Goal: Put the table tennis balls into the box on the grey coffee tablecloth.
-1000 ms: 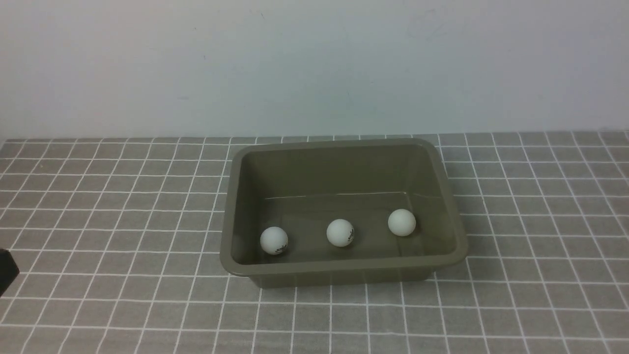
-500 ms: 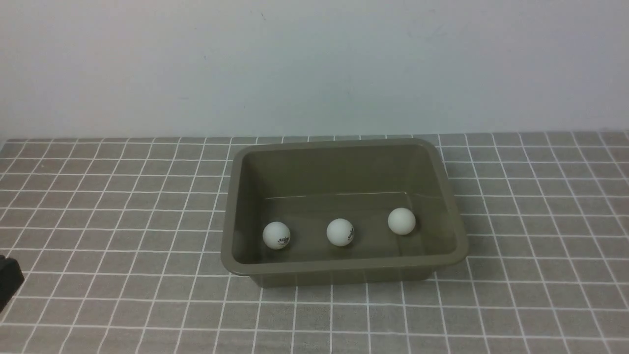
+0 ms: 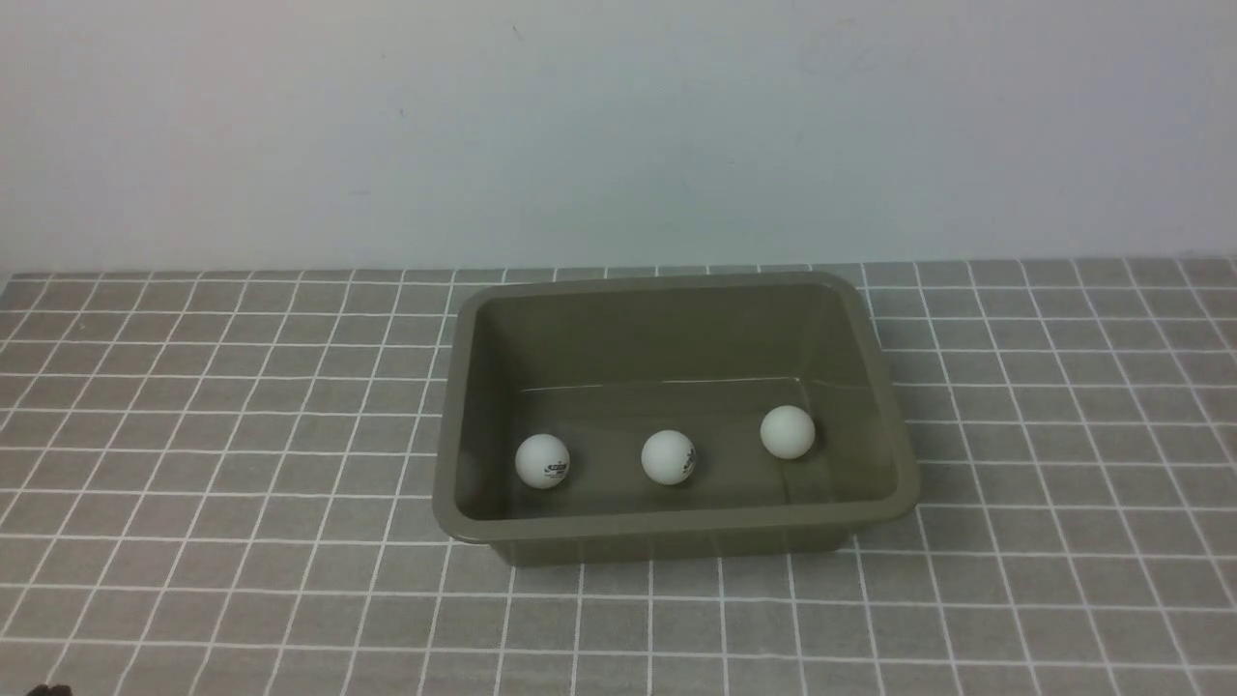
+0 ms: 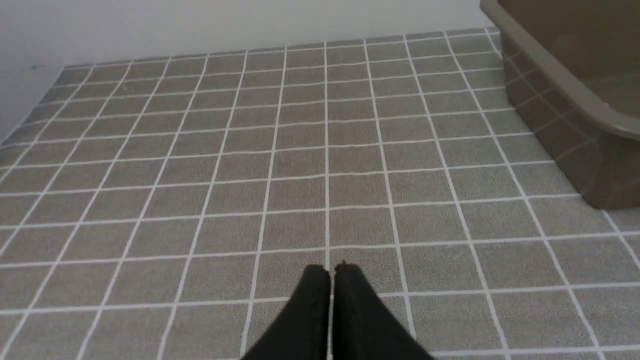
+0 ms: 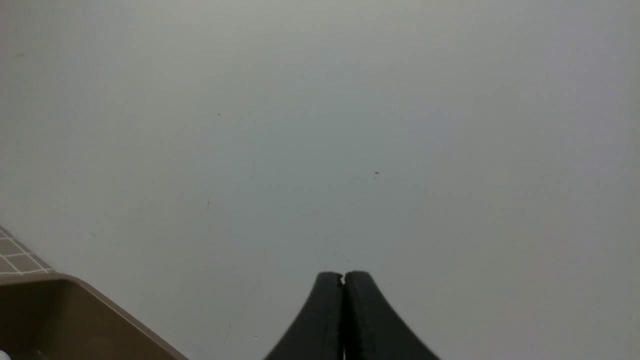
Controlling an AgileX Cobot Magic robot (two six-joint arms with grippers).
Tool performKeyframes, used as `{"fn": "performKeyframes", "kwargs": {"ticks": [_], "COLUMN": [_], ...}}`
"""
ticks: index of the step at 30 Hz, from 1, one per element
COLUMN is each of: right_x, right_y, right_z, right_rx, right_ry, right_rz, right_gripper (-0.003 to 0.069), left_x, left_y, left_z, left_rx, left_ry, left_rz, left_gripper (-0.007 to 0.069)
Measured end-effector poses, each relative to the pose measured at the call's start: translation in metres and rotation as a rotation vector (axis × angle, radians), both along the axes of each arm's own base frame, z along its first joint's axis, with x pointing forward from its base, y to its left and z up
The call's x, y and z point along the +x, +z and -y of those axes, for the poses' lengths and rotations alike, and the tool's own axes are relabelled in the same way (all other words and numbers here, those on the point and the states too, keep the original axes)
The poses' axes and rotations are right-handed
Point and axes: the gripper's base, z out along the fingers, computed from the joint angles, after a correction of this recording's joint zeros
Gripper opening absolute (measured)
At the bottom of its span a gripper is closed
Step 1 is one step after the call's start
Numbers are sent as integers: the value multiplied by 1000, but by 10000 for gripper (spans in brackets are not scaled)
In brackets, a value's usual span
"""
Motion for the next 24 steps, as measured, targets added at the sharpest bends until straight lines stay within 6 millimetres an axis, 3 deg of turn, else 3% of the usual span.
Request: {"fn": "performKeyframes", "kwargs": {"ticks": [21,24], "right_x": [0,1], "right_y": [-1,-1], "right_z": [0,0], "right_rx": [-28,-98], "right_ry": [-9,-41], "right_rz": [9,35], "right_gripper": [-15,-15], "left_x": [0,0], "left_y": [0,0], "left_z": [0,0], "left_rx": [-2,-2], "left_ry": [1,1], "left_rz": [-3,-4], "left_gripper": [-5,-5]}}
